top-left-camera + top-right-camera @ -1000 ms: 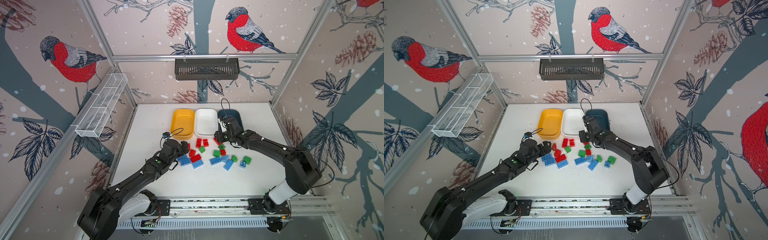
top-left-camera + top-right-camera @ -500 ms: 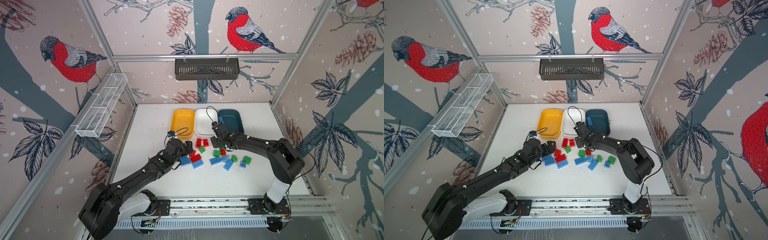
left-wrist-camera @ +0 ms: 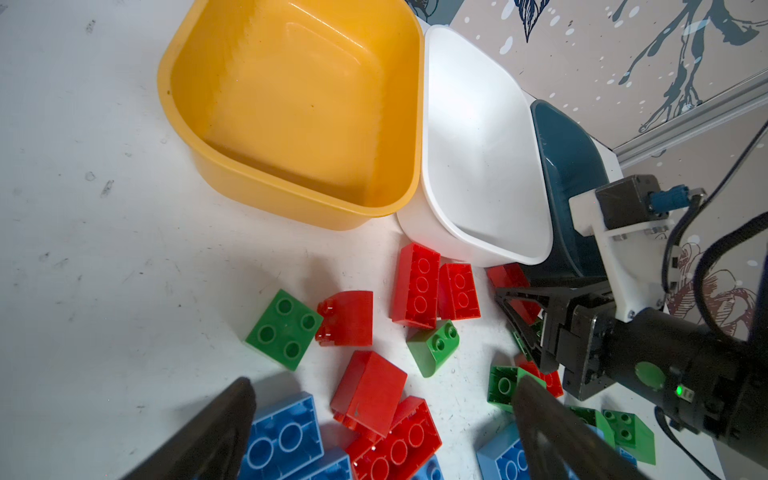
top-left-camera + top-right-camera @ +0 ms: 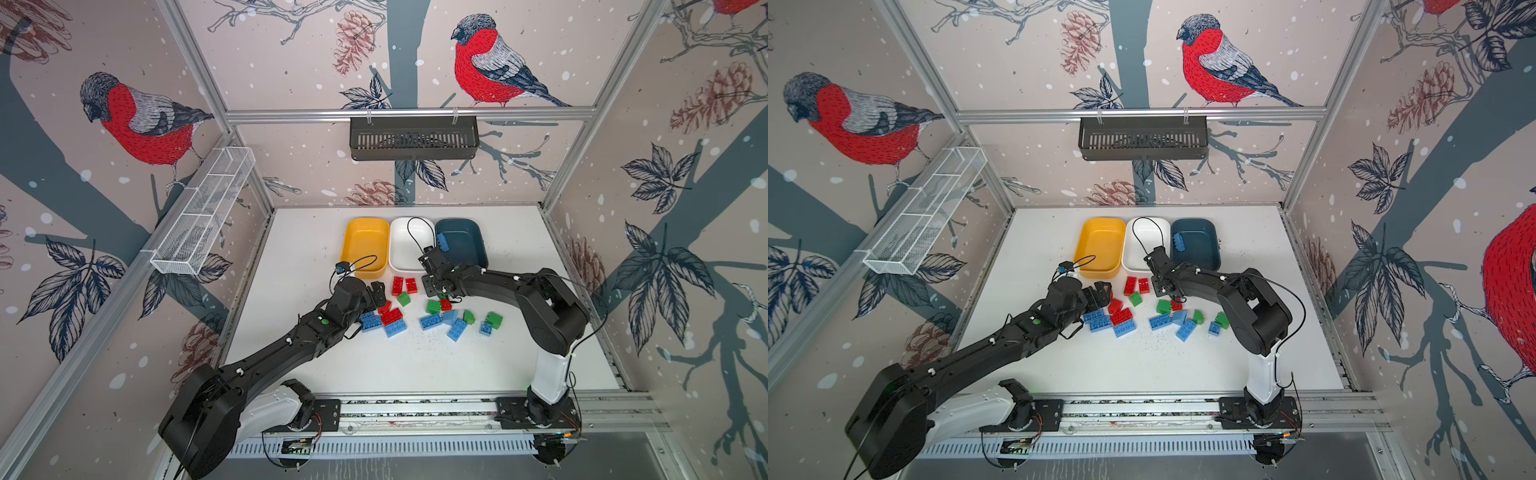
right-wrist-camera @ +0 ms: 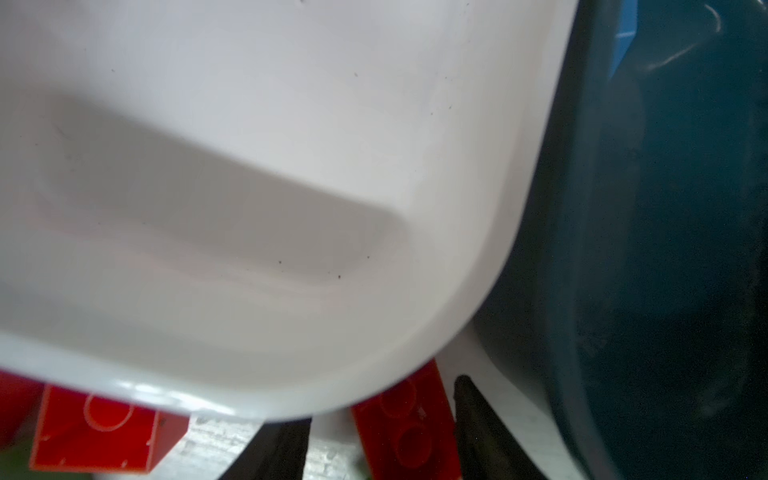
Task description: Sort the legos into containers by color
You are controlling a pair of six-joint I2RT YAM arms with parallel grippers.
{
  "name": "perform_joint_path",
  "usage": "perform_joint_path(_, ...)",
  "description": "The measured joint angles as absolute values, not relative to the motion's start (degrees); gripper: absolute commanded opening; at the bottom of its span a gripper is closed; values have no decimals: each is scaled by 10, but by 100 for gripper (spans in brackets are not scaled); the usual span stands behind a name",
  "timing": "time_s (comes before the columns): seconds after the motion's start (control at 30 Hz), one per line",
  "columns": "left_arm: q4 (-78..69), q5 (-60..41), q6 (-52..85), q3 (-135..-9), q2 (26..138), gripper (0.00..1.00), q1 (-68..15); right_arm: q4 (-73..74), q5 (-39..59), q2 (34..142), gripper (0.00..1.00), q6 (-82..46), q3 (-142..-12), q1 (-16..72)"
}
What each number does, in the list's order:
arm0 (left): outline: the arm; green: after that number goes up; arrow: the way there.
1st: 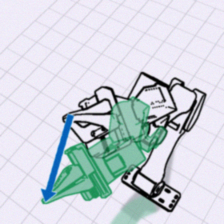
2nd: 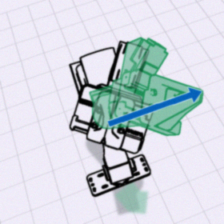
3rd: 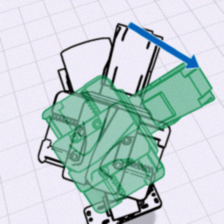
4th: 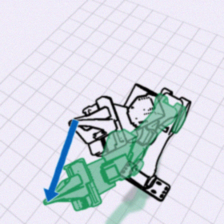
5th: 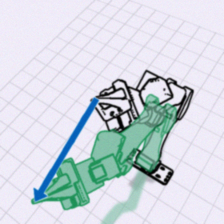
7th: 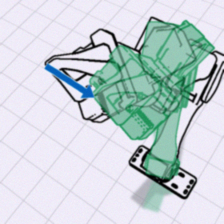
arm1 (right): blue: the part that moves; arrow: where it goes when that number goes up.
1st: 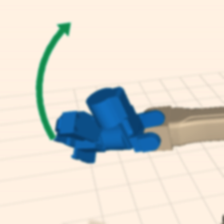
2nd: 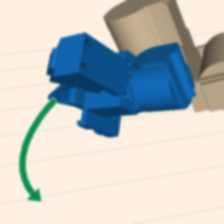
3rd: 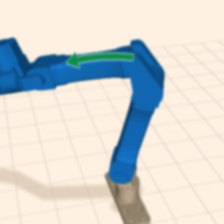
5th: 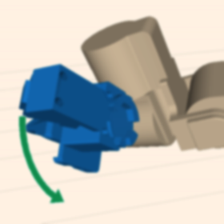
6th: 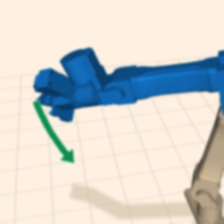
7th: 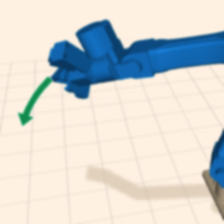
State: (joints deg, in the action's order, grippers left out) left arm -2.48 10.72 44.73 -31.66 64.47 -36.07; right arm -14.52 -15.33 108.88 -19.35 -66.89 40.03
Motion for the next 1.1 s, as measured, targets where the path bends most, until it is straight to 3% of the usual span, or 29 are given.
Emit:
perform_joint_path(0.43,-22,119,445,-322,650,97,-365,-144,-123,1085,41,-198,-653,404)
perform_joint_path(0.73,-20,121,445,-331,659,97,-376,-135,-135,1098,25,-200,-660,404)
perform_joint_path(0.93,-12,131,438,-343,663,97,-389,-121,-135,1037,16,-197,-620,409)
perform_joint_path(1.1,-8,138,428,-357,673,97,-405,-100,-109,973,15,-174,-581,409)
